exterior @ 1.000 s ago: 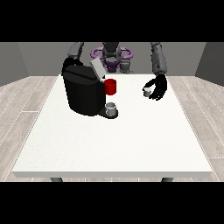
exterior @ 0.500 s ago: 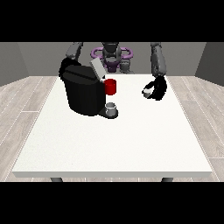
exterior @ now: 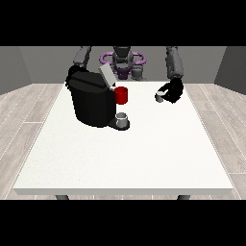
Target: Insert the coffee pod into the coffee machine and close the lid
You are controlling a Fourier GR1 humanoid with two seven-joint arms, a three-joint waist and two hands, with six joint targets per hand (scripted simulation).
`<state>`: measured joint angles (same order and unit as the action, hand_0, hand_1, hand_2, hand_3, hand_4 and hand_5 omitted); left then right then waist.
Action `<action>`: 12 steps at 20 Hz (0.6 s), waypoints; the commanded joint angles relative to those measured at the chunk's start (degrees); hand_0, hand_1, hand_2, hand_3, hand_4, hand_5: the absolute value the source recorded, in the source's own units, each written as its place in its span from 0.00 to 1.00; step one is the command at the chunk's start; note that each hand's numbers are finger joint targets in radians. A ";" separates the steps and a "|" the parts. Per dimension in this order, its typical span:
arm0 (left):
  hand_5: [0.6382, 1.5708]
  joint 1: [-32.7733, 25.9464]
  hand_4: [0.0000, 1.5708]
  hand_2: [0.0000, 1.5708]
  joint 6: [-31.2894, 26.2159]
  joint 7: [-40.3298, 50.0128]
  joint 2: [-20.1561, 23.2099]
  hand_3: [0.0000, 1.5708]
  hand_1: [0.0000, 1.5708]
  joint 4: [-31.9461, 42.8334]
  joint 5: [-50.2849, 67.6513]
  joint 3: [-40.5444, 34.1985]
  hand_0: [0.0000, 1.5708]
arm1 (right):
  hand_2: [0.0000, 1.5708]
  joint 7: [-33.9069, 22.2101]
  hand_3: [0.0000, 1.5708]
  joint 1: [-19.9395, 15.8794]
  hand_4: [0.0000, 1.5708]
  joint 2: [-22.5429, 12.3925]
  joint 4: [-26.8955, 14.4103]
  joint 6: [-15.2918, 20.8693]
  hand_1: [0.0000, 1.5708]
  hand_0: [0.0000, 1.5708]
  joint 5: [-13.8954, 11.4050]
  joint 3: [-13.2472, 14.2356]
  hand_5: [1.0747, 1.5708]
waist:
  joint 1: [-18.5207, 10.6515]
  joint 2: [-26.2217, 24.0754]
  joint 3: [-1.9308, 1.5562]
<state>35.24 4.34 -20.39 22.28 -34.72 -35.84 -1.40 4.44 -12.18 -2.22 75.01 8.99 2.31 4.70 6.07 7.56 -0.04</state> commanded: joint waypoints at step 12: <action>1.00 14.30 0.35 0.85 -11.08 5.38 3.35 0.82 0.80 -5.49 0.83 -2.19 0.80 | 0.00 3.07 0.00 -2.19 0.30 1.60 -3.47 -1.15 0.00 0.00 -1.09 -2.57 1.00 | 3.80 -0.68 0.04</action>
<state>44.88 -6.37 -15.92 23.06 -40.77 -35.24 -1.34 6.47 -13.34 -2.08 69.99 7.82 2.49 4.63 6.75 4.19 -0.02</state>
